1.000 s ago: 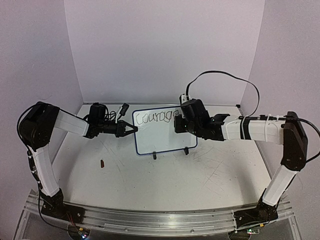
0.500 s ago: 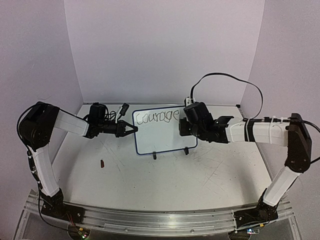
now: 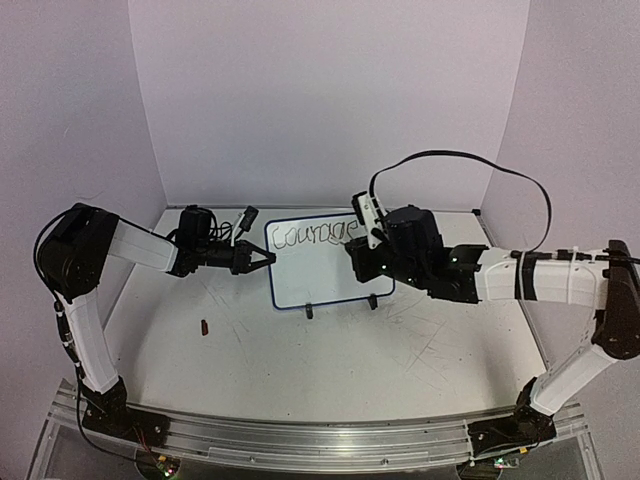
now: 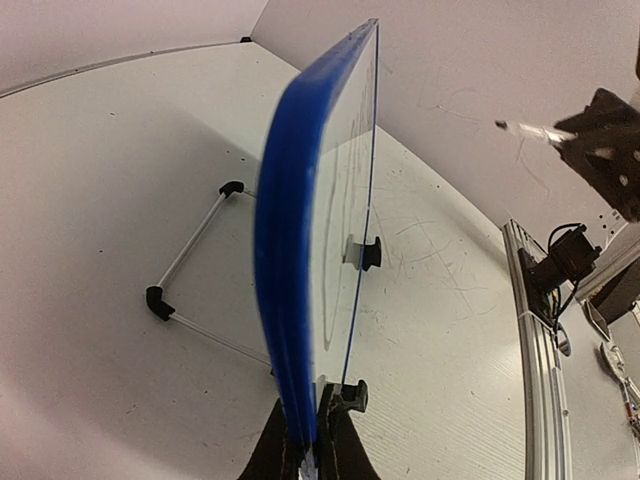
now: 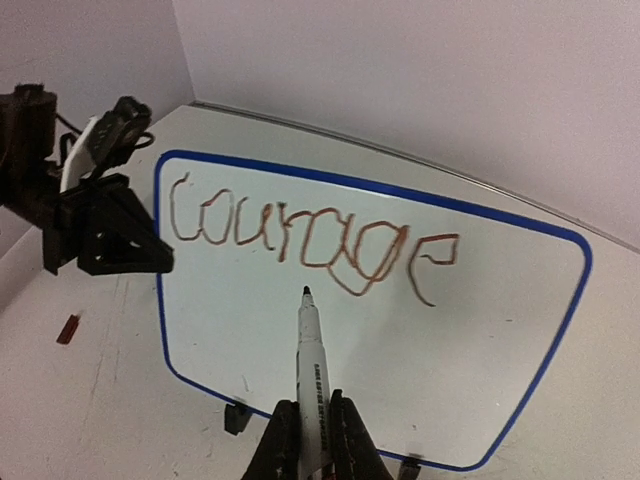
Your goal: Write a sentence on the whiteboard
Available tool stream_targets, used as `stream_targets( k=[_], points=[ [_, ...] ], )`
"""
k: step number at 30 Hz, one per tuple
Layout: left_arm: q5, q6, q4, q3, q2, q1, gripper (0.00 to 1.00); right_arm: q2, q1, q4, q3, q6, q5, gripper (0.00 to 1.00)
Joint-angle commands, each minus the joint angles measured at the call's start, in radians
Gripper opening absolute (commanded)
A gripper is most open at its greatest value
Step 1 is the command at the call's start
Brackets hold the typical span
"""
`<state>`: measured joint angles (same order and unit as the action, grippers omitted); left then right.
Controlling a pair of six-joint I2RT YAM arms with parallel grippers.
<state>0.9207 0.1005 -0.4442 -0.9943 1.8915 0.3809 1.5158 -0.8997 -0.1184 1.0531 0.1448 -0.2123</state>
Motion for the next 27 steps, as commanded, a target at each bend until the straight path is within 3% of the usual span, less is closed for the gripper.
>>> stream_targets(
  k=[1,4,9,27],
  points=[
    [-0.176,-0.064,0.045,-0.003,-0.019,-0.005,0.0,0.063,-0.054,-0.026,0.084,-0.062,0.06,0.0],
    [-0.18,-0.071,0.05,-0.002,-0.023,-0.004,0.0,0.124,-0.064,-0.027,0.131,-0.017,0.11,0.0],
    [-0.176,-0.071,0.054,-0.005,-0.017,-0.003,0.0,0.218,-0.088,0.019,0.219,0.033,0.06,0.0],
    [-0.187,-0.081,0.063,-0.003,-0.031,0.0,0.0,0.323,-0.138,0.05,0.297,0.034,0.008,0.0]
  ],
)
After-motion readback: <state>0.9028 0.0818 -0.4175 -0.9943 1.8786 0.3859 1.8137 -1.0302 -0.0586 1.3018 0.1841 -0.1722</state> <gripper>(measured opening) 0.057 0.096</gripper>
